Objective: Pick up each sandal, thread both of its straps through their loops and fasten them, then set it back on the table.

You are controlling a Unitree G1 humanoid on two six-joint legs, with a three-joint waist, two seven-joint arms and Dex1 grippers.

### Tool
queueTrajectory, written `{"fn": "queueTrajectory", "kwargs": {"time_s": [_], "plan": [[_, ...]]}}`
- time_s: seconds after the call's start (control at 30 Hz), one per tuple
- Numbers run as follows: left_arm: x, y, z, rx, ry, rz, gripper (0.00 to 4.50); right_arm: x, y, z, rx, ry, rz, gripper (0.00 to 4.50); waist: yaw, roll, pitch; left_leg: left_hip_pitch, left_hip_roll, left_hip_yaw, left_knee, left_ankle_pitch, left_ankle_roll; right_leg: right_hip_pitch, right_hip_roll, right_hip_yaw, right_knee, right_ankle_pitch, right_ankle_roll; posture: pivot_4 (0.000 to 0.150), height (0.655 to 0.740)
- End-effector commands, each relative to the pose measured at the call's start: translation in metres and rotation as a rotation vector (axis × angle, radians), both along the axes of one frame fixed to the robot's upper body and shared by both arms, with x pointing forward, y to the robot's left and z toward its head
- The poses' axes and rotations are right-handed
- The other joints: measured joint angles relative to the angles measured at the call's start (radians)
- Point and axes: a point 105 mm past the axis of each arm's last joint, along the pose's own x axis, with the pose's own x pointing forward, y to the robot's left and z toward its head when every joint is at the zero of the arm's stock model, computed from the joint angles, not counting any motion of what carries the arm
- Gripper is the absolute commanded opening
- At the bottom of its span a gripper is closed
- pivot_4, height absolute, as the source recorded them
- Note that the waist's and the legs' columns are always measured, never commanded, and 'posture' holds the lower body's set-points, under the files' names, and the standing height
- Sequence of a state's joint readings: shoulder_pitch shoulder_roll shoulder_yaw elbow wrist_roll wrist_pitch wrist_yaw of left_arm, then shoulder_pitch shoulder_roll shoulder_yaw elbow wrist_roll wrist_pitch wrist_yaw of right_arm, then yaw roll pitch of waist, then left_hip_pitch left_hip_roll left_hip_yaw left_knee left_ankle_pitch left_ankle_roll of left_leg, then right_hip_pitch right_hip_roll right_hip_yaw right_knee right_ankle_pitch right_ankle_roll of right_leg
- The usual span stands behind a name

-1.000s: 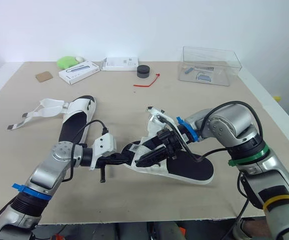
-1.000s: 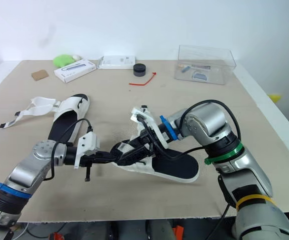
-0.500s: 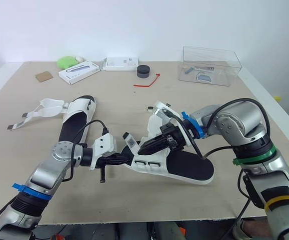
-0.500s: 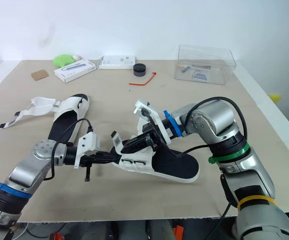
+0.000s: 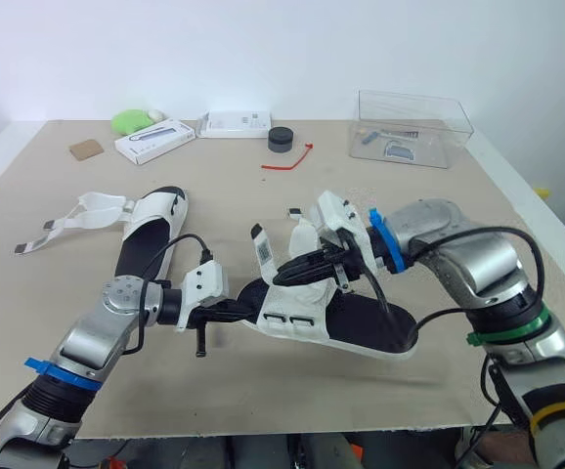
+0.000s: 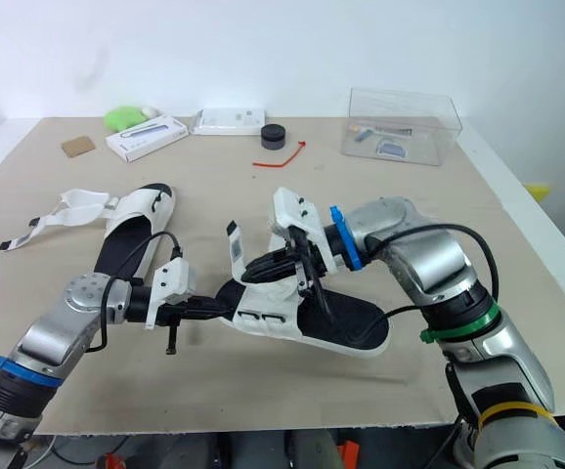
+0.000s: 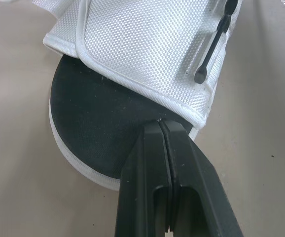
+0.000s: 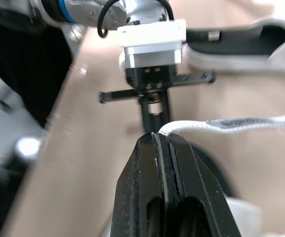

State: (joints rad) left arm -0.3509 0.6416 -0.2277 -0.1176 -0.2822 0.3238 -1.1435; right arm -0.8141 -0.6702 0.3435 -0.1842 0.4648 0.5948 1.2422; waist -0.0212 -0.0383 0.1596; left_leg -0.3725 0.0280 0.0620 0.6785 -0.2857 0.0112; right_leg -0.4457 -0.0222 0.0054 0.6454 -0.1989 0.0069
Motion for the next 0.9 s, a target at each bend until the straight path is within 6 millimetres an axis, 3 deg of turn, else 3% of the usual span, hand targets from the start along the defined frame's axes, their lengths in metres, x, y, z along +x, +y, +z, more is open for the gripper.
{"fn": "queueTrajectory", "kwargs": {"time_s": [0.03, 0.17, 0.3, 0.47, 0.63, 0.67, 0.73, 0.9], "plan": [[0.002, 0.002, -0.002, 0.008, 0.005, 0.012, 0.00, -0.013, 0.001, 0.020, 0.080, -0.328, 0.112, 0.08, 0.000, 0.000, 0.000, 0.000, 0.000, 0.000, 0.000, 0.000, 0.000, 0.000, 0.000, 0.000, 0.000, 0.000, 0.000, 0.150, 0.7400], [0.005, 0.001, 0.001, -0.010, 0.007, 0.016, 0.00, -0.013, 0.000, 0.016, 0.033, -0.793, 0.228, 0.08, 0.000, 0.000, 0.000, 0.001, 0.000, 0.001, 0.000, 0.000, 0.000, 0.000, 0.000, -0.001, 0.000, -0.001, 0.002, 0.150, 0.7400], [0.008, -0.002, 0.005, -0.036, 0.013, 0.020, 0.00, -0.015, -0.005, -0.009, -0.114, -1.226, 0.489, 0.08, 0.000, 0.000, 0.000, 0.004, 0.000, 0.002, 0.000, 0.001, -0.001, 0.002, 0.000, -0.001, 0.000, -0.001, 0.003, 0.150, 0.7400], [0.009, -0.007, 0.010, -0.072, 0.030, 0.016, 0.00, -0.009, -0.012, -0.024, -0.138, -1.375, 0.592, 0.08, 0.000, 0.000, 0.000, 0.004, 0.000, 0.004, 0.000, 0.001, -0.002, 0.003, 0.000, 0.001, 0.000, 0.000, 0.001, 0.150, 0.7400], [0.009, -0.007, 0.012, -0.069, 0.035, 0.012, 0.00, -0.007, -0.018, -0.022, -0.093, -1.339, 0.563, 0.08, 0.000, 0.000, 0.001, 0.005, 0.000, 0.004, 0.000, 0.001, -0.002, 0.002, 0.000, 0.005, 0.000, 0.003, -0.005, 0.150, 0.7400], [0.009, -0.007, 0.011, -0.066, 0.036, 0.011, 0.00, -0.009, -0.018, -0.019, -0.069, -1.332, 0.557, 0.69, 0.000, 0.000, 0.001, 0.005, 0.000, 0.004, 0.000, 0.001, -0.002, 0.002, 0.000, 0.005, 0.000, 0.003, -0.006, 0.150, 0.7400], [0.009, -0.006, 0.011, -0.061, 0.038, 0.010, 0.00, -0.013, -0.020, -0.015, -0.037, -1.310, 0.551, 1.43, 0.000, 0.000, 0.001, 0.005, 0.000, 0.003, 0.000, 0.001, -0.001, 0.002, 0.000, 0.005, 0.000, 0.003, -0.006, 0.150, 0.7400], [0.009, -0.006, 0.011, -0.064, 0.040, 0.017, 0.00, -0.026, -0.034, -0.007, 0.010, -1.158, 0.493, 3.81, 0.000, 0.000, 0.001, 0.005, 0.000, 0.003, 0.000, 0.001, -0.001, 0.003, 0.000, 0.005, 0.000, 0.003, -0.006, 0.150, 0.7400]]}}
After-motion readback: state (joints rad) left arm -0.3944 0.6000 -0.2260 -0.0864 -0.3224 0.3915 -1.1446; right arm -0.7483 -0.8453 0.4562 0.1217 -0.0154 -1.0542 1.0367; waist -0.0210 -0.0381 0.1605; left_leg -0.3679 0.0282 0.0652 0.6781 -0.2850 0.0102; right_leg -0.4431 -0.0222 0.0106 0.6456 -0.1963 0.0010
